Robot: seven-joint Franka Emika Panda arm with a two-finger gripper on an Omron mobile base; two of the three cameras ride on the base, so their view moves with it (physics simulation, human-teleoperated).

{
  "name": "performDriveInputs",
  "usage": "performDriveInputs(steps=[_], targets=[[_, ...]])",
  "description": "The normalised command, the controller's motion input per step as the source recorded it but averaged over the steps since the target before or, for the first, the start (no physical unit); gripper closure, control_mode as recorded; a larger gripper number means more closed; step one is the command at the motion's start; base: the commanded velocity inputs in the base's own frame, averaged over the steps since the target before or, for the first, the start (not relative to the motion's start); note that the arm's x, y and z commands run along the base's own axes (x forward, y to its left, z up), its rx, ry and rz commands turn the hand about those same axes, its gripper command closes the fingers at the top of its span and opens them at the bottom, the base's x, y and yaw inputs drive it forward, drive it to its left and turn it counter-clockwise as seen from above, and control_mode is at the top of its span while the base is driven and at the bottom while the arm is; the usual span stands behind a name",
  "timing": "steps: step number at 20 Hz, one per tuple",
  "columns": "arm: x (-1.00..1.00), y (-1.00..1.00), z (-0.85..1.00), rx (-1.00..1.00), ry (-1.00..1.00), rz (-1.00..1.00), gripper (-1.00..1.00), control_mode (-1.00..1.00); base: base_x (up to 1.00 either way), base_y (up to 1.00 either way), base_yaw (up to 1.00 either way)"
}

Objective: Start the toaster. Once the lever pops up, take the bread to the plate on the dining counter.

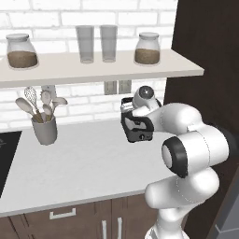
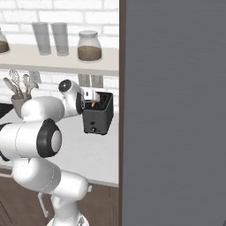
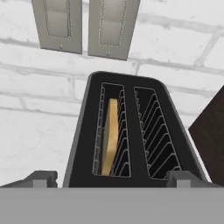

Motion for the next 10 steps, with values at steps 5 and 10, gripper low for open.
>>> performDriveInputs(steps=[5, 10], targets=[[0.25, -0.09, 0.00, 0.00, 0.00, 0.00, -1.00, -1.00, 0.00, 0.00, 0.00], [0.05, -0.03, 0.00, 0.00, 0.01, 0.00, -1.00, -1.00, 0.00, 0.00, 0.00]])
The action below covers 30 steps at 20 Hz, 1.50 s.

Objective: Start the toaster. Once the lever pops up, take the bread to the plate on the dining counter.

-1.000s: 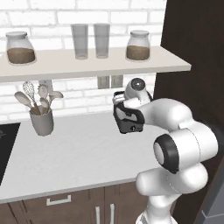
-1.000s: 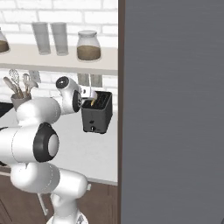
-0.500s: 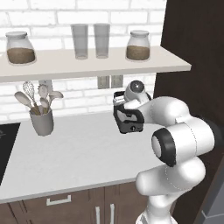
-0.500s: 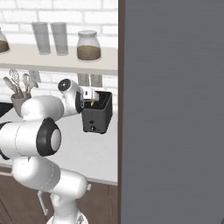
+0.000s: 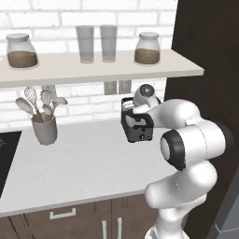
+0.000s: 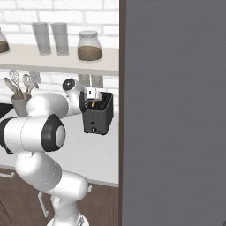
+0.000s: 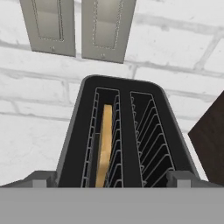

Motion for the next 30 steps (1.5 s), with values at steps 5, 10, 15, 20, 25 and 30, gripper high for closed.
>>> performDriveInputs(steps=[5, 10, 15, 20, 25, 30], targets=[[0.00, 0.00, 0.00, 0.00, 0.00, 0.00, -1.00, -1.00, 0.00, 0.00, 0.00], [0.00, 0.00, 0.00, 0.00, 0.00, 0.00, -1.00, -1.00, 0.00, 0.00, 0.00], [0.00, 0.00, 0.00, 0.00, 0.00, 0.00, -1.00, -1.00, 0.00, 0.00, 0.00], [0.00, 0.00, 0.00, 0.00, 0.00, 0.00, -1.00, -1.00, 0.00, 0.00, 0.00], [0.00, 0.00, 0.00, 0.00, 0.00, 0.00, -1.00, -1.00, 0.00, 0.00, 0.00], [0.00, 0.00, 0.00, 0.00, 0.00, 0.00, -1.00, -1.00, 0.00, 0.00, 0.00]])
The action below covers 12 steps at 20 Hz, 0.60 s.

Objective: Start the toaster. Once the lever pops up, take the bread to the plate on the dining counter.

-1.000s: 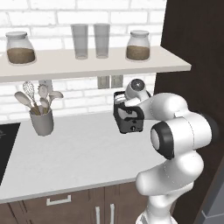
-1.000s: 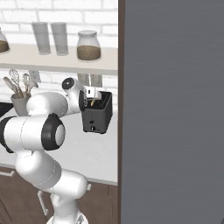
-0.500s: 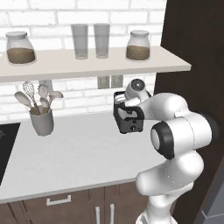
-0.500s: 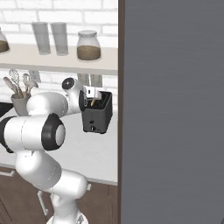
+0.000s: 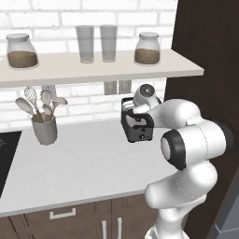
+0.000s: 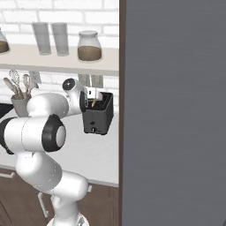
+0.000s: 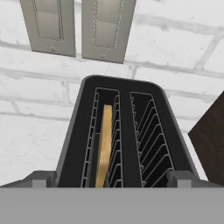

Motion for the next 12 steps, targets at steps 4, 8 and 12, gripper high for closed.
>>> performDriveInputs(steps=[4, 8, 12], targets=[[0.00, 0.00, 0.00, 0.00, 0.00, 0.00, -1.00, -1.00, 0.00, 0.00, 0.00], [0.00, 0.00, 0.00, 0.00, 0.00, 0.00, -1.00, -1.00, 0.00, 0.00, 0.00], [0.00, 0.00, 0.00, 0.00, 0.00, 0.00, -1.00, -1.00, 0.00, 0.00, 0.00]])
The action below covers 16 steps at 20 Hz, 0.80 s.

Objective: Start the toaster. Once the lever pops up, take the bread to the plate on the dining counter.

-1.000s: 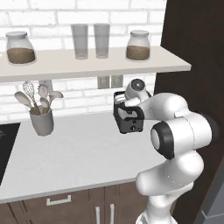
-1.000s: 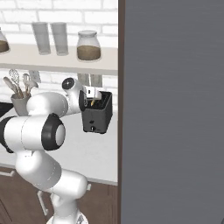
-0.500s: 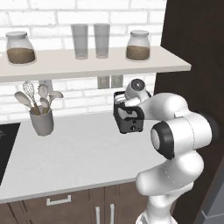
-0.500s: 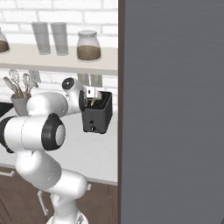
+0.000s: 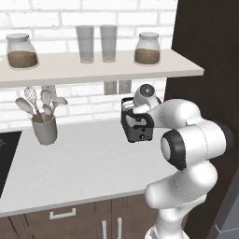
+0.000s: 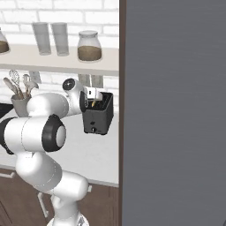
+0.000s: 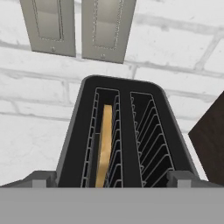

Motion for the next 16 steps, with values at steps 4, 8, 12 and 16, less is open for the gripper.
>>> performDriveInputs(steps=[4, 8, 12, 16], targets=[[0.00, 0.00, 0.00, 0.00, 0.00, 0.00, -1.00, -1.00, 0.00, 0.00, 0.00], [0.00, 0.00, 0.00, 0.00, 0.00, 0.00, -1.00, -1.00, 0.00, 0.00, 0.00], [0.00, 0.00, 0.00, 0.00, 0.00, 0.00, -1.00, -1.00, 0.00, 0.00, 0.00], [0.00, 0.00, 0.00, 0.00, 0.00, 0.00, -1.00, -1.00, 0.00, 0.00, 0.00]])
